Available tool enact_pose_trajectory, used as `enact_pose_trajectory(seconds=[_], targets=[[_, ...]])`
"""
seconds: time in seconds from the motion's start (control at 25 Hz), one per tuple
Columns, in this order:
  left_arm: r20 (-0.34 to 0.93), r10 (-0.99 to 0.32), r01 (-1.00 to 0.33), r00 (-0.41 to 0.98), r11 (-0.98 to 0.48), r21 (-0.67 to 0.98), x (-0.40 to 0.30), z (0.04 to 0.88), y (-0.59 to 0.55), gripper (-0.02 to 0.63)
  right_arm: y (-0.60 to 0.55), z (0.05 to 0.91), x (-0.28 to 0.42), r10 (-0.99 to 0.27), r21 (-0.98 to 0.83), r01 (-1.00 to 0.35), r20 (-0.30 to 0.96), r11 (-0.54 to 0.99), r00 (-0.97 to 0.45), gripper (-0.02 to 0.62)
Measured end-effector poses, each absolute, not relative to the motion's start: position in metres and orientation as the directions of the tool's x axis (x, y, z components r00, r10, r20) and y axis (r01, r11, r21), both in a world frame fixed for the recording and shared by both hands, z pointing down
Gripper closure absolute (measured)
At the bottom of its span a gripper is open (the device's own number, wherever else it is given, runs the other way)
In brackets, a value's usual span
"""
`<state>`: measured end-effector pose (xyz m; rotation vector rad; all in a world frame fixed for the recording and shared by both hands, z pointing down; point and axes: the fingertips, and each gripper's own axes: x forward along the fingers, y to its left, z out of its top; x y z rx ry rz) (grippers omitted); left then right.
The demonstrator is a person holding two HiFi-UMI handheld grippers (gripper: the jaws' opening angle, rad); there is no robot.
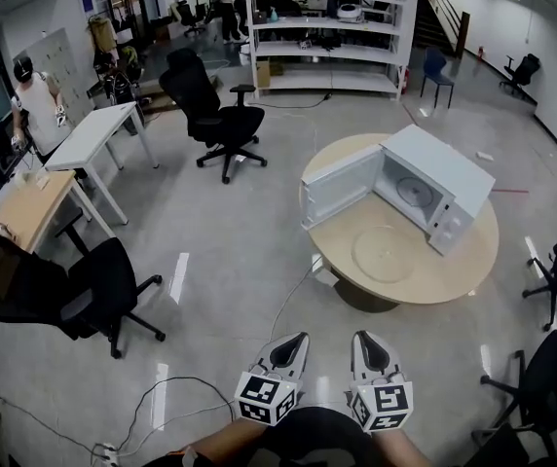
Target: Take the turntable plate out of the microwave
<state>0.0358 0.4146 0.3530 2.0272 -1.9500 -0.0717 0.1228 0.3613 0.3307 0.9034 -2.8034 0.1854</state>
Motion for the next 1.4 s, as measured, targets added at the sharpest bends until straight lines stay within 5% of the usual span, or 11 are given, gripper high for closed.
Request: enact_pose_trajectory(seconds=[0.56,1.4], targets=[[0.213,-0.974,-0.961,-0.083,0.134,0.242,0.143,0.366,0.447,0.560,0.386,0.350,0.232,-0.463,-0.061,-0.488,0.234,0.870,-0.855,0.568],[0.217,-0.963,-0.955,-0.158,0.205,0.215,0.173,0.368,0.473,0.560,0.408,0.357,0.255,-0.405,-0.031,-0.424,0.243,0.905,-0.881,0.580]])
